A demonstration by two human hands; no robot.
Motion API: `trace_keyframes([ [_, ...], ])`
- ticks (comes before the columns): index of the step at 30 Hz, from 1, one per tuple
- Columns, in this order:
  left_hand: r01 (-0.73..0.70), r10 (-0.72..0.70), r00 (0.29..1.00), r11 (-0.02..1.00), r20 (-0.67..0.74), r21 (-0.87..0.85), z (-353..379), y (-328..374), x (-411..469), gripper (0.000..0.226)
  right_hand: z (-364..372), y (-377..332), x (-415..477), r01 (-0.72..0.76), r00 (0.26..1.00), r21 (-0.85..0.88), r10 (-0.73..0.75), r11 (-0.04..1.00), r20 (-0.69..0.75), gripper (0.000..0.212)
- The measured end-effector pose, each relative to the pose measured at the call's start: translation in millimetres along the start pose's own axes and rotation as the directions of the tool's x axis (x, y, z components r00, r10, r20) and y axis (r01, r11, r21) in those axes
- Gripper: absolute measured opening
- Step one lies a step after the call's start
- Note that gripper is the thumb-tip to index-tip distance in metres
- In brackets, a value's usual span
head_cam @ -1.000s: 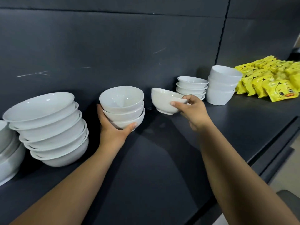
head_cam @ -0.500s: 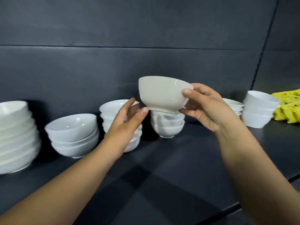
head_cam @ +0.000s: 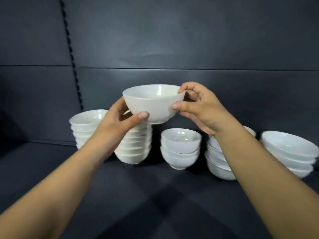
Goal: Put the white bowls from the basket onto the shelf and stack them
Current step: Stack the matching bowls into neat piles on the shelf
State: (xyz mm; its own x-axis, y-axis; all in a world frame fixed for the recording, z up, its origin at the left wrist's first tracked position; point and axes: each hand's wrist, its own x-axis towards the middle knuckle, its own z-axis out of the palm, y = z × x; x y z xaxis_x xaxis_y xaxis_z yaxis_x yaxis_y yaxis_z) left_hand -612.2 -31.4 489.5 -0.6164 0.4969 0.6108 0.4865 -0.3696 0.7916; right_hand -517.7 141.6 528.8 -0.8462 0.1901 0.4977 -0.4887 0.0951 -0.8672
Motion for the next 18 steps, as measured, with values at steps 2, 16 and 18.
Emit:
trace_keyframes([
  [2,-0.025,0.026,0.999,0.998,-0.022,0.055,-40.3,11.1,6.9,0.062,32.6,8.2,27.7,0.016,0.998,-0.028,-0.014,0.999,0.057,0.032],
  [16,0.17,-0.176,0.984,0.936,-0.008,0.308,-235.5,-68.3,62.6,0.099,154.8,82.9,155.7,-0.033,0.979,-0.73,0.17,0.683,0.114,0.031],
  [18,0.191,-0.214,0.976,0.932,0.041,0.308,-238.7,-80.7,62.2,0.094,156.8,91.0,159.8,-0.053,0.976,-0.775,0.198,0.629,0.094,0.031],
])
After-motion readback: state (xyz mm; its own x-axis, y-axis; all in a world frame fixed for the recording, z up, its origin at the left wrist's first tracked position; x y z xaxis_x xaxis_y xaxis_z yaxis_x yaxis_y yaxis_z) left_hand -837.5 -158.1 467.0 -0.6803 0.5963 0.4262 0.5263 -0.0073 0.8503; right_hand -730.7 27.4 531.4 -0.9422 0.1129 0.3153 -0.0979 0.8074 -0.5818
